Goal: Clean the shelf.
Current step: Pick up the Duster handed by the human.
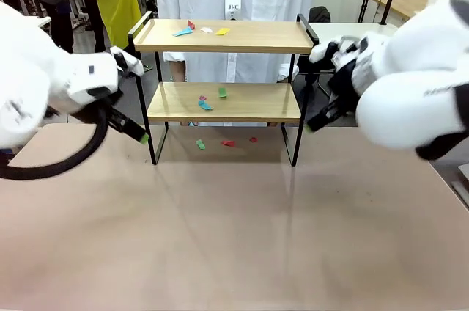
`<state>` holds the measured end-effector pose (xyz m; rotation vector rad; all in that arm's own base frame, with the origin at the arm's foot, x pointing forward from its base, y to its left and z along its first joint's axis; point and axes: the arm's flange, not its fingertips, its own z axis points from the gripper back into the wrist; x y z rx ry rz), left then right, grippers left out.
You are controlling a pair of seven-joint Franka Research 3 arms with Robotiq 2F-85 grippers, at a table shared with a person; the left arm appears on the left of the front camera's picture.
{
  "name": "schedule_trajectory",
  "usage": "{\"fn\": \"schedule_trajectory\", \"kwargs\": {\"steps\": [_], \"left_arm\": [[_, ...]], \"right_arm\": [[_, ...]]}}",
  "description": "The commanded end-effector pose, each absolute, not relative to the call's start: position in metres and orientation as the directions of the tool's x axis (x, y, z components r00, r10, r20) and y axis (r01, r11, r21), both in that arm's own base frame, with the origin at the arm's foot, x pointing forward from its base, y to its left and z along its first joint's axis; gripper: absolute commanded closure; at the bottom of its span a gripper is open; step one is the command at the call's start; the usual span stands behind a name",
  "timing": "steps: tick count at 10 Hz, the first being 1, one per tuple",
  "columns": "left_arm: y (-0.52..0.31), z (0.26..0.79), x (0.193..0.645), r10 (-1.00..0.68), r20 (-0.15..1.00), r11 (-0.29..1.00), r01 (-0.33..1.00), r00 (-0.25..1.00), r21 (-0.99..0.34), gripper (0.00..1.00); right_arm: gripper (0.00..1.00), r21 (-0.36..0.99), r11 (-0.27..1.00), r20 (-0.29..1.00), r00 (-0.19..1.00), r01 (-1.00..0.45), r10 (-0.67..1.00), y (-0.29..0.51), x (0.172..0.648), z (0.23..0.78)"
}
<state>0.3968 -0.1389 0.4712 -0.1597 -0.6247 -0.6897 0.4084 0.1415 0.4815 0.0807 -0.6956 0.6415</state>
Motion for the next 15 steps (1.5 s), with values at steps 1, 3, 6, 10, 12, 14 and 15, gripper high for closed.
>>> {"fn": "schedule_trajectory", "kwargs": {"steps": [1, 3, 6, 10, 12, 14, 15], "left_arm": [[-0.093, 0.505, 0.410, -0.587, 0.593, 0.668, 0.744, 0.551, -0.031, 0.00], [-0.044, 0.528, 0.414, -0.611, 0.634, 0.562, 0.824, 0.473, -0.073, 0.00], [0.037, 0.529, 0.420, -0.626, 0.712, 0.409, 0.911, 0.318, -0.048, 0.00], [0.049, 0.532, 0.407, -0.621, 0.715, 0.434, 0.901, 0.321, -0.028, 0.00], [0.049, 0.532, 0.407, -0.621, 0.715, 0.434, 0.901, 0.321, -0.028, 0.00], [0.075, 0.530, 0.411, -0.598, 0.741, 0.431, 0.902, 0.306, -0.025, 0.00], [0.097, 0.532, 0.424, -0.583, 0.755, 0.405, 0.913, 0.301, -0.052, 0.00]], "right_arm": [[0.00, -0.089, 0.758, 0.658, 0.533, -0.646, 0.532, 0.093, 0.408, 0.514], [0.00, -0.055, 0.696, 0.724, 0.452, -0.716, 0.522, 0.034, 0.409, 0.534], [0.00, -0.021, 0.592, 0.801, 0.342, -0.805, 0.492, -0.054, 0.420, 0.527], [0.00, -0.046, 0.627, 0.794, 0.352, -0.778, 0.495, -0.064, 0.405, 0.522], [0.00, -0.046, 0.627, 0.794, 0.352, -0.778, 0.495, -0.064, 0.405, 0.522], [0.00, -0.025, 0.605, 0.814, 0.335, -0.796, 0.474, -0.087, 0.415, 0.519], [0.00, -0.005, 0.579, 0.837, 0.314, -0.815, 0.449, -0.111, 0.428, 0.521]]}}
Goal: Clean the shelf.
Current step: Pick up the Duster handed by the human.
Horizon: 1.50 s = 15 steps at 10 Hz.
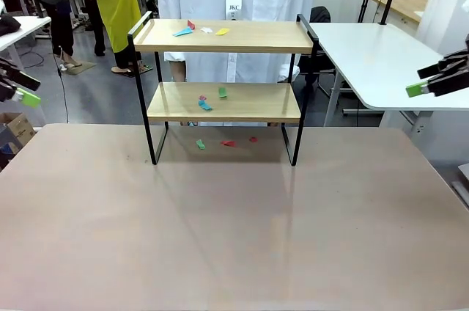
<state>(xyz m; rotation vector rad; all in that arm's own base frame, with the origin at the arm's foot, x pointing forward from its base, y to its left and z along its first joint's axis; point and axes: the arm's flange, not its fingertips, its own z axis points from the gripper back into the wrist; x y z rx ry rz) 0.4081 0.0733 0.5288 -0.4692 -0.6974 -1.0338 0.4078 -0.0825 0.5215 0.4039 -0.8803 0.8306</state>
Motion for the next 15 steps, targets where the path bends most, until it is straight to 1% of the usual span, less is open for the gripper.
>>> {"fn": "schedule_trajectory", "kwargs": {"steps": [1, 2, 3, 6, 7, 8, 11, 15], "left_arm": [[0.115, 0.531, 0.434, -0.581, 0.765, 0.387, 0.921, 0.278, -0.041, 0.00], [0.132, 0.525, 0.444, -0.589, 0.777, 0.397, 0.917, 0.223, 0.037, 0.00], [0.143, 0.517, 0.450, -0.582, 0.791, 0.376, 0.925, 0.190, 0.055, 0.00], [0.173, 0.496, 0.474, -0.530, 0.842, 0.310, 0.947, 0.100, 0.083, 0.00], [0.183, 0.488, 0.483, -0.522, 0.851, 0.287, 0.951, 0.059, 0.110, 0.00], [0.195, 0.483, 0.490, -0.489, 0.871, 0.261, 0.961, 0.053, 0.088, 0.00], [0.213, 0.472, 0.501, -0.393, 0.918, 0.201, 0.979, 0.057, 0.025, 0.00], [0.222, 0.465, 0.506, -0.351, 0.935, 0.172, 0.985, 0.059, 0.002, 0.00]], "right_arm": [[0.00, 0.002, 0.552, 0.861, 0.282, -0.834, 0.423, -0.130, 0.441, 0.519], [0.00, -0.016, 0.522, 0.887, 0.229, -0.853, 0.402, -0.150, 0.456, 0.514], [0.00, -0.027, 0.496, 0.898, 0.197, -0.868, 0.393, -0.165, 0.469, 0.507], [0.00, -0.055, 0.504, 0.926, 0.145, -0.862, 0.348, -0.206, 0.505, 0.479], [0.00, -0.053, 0.493, 0.936, 0.129, -0.868, 0.328, -0.217, 0.513, 0.470], [0.00, -0.008, 0.465, 0.948, 0.142, -0.885, 0.286, -0.224, 0.516, 0.462], [0.00, -0.001, 0.479, 0.955, 0.142, -0.878, 0.262, -0.235, 0.524, 0.452], [0.00, 0.018, 0.482, 0.960, 0.150, -0.876, 0.237, -0.236, 0.525, 0.451]]}}
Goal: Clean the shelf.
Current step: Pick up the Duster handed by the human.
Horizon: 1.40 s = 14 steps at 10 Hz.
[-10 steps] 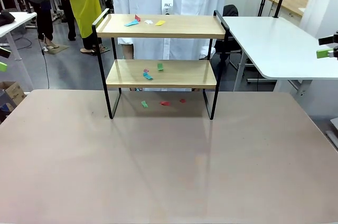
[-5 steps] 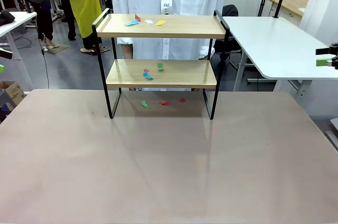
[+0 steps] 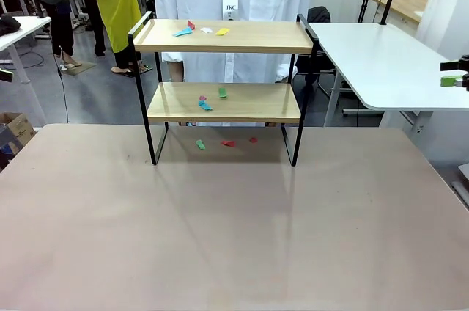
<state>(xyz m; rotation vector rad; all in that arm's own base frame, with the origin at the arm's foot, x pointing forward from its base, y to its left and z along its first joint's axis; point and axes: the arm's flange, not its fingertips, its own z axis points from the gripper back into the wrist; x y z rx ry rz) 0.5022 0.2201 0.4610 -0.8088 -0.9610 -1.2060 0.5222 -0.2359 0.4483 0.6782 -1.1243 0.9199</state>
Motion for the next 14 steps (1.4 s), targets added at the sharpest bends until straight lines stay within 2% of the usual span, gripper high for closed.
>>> {"fn": "schedule_trajectory", "kwargs": {"steps": [1, 5, 6, 14], "left_arm": [[0.2236, 0.4649, 0.5038, -0.338, 0.940, 0.173, 0.985, 0.053, 0.006, 0.00], [0.2230, 0.4721, 0.5032, -0.288, 0.957, 0.163, 0.987, 0.044, 0.004, 0.00], [0.2235, 0.4674, 0.5003, -0.341, 0.938, 0.176, 0.984, 0.067, -0.006, 0.00], [0.2235, 0.4674, 0.5003, -0.341, 0.938, 0.176, 0.984, 0.067, -0.006, 0.00]], "right_arm": [[0.00, 0.025, 0.477, 0.961, 0.152, -0.879, 0.230, -0.2361, 0.5239, 0.4508], [0.00, 0.064, 0.447, 0.961, 0.177, -0.892, 0.215, -0.2383, 0.5244, 0.4515], [0.00, 0.020, 0.467, 0.956, 0.154, -0.884, 0.250, -0.2366, 0.5206, 0.4468], [0.00, 0.020, 0.467, 0.956, 0.154, -0.884, 0.250, -0.2366, 0.5206, 0.4468]]}}
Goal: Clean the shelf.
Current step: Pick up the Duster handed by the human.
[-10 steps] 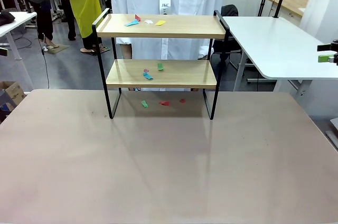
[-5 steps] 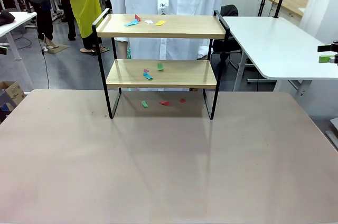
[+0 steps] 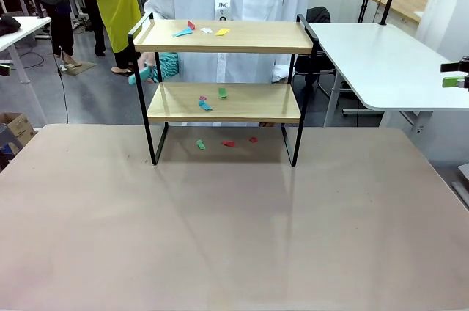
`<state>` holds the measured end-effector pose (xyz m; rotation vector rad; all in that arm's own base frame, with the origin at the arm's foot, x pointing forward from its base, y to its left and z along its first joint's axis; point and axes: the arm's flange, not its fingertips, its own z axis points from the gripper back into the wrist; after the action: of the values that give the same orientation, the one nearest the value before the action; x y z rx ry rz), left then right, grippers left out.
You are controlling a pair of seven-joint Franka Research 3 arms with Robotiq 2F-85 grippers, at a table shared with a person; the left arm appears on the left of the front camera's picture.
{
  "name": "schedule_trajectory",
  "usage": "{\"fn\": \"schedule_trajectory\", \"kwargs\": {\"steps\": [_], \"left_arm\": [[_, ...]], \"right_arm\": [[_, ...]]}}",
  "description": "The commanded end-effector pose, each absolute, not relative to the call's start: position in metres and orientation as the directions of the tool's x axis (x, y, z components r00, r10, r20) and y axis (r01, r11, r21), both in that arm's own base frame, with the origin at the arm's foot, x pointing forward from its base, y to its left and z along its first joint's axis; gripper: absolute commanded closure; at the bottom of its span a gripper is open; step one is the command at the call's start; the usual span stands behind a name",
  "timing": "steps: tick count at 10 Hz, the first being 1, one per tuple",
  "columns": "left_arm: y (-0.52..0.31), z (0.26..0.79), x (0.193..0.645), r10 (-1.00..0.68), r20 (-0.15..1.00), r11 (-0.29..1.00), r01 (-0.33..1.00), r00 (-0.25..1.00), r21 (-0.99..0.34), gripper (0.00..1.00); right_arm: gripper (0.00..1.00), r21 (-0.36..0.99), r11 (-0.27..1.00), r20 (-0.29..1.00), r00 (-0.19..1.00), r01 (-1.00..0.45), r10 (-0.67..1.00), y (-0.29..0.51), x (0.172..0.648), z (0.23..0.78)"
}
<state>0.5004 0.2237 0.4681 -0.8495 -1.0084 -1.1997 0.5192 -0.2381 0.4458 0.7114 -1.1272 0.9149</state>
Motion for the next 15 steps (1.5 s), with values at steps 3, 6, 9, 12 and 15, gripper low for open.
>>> {"fn": "schedule_trajectory", "kwargs": {"steps": [3, 6, 9, 12, 15], "left_arm": [[0.2235, 0.4674, 0.5003, -0.341, 0.938, 0.176, 0.984, 0.067, -0.006, 0.00], [0.2235, 0.4674, 0.5003, -0.341, 0.938, 0.176, 0.984, 0.067, -0.006, 0.00], [0.2235, 0.4674, 0.5003, -0.341, 0.938, 0.176, 0.984, 0.067, -0.006, 0.00], [0.2235, 0.4674, 0.5003, -0.341, 0.938, 0.176, 0.984, 0.067, -0.006, 0.00], [0.2235, 0.4674, 0.5003, -0.341, 0.938, 0.176, 0.984, 0.067, -0.006, 0.00]], "right_arm": [[0.00, 0.020, 0.467, 0.956, 0.154, -0.884, 0.250, -0.2366, 0.5206, 0.4468], [0.00, 0.020, 0.467, 0.956, 0.154, -0.884, 0.250, -0.2366, 0.5206, 0.4468], [0.00, 0.020, 0.467, 0.956, 0.154, -0.884, 0.250, -0.2366, 0.5206, 0.4468], [0.00, 0.020, 0.467, 0.956, 0.154, -0.884, 0.250, -0.2366, 0.5206, 0.4468], [0.00, 0.020, 0.467, 0.956, 0.154, -0.884, 0.250, -0.2366, 0.5206, 0.4468]]}}
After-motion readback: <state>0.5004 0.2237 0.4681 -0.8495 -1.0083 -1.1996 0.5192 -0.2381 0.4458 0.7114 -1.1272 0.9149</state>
